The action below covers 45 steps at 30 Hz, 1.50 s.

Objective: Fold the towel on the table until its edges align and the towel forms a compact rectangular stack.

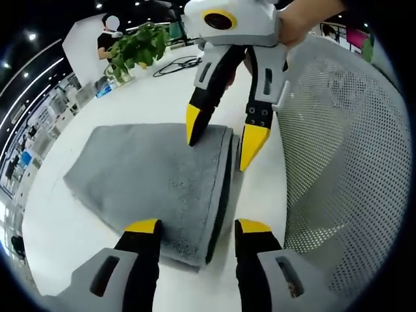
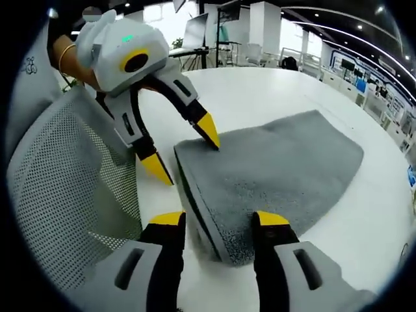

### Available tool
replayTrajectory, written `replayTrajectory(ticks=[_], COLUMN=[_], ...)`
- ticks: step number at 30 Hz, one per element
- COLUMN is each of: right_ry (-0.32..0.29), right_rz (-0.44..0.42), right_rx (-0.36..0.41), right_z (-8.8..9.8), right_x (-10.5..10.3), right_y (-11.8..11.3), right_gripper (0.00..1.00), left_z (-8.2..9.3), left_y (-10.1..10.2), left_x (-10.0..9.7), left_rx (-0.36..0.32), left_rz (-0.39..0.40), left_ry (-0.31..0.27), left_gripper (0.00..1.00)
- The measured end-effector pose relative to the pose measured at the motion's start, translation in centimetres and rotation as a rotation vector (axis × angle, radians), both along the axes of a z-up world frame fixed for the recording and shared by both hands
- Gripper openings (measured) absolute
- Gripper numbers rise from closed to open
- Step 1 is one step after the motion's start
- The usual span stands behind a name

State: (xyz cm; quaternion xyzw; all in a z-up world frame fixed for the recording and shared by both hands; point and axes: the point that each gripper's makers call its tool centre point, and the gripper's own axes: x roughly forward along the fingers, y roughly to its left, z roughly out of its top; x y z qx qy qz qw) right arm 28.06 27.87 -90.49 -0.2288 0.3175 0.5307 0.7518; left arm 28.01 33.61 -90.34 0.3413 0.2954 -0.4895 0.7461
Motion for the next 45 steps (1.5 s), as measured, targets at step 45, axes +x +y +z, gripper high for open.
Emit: replayTrajectory(ticks=[45], right_ry=[-0.058], right_rz=[0.089], right_rx=[-0.207], right_z=[-1.4], right_x=[2.1], right_y=[-0.6], right_gripper=[0.11], left_z=[-1.1], left_y=[0.0], left_x=[2.0], left_rx=[0.13], left_rz=[-0.137], left_ry=[0.064], left_gripper=[0.12])
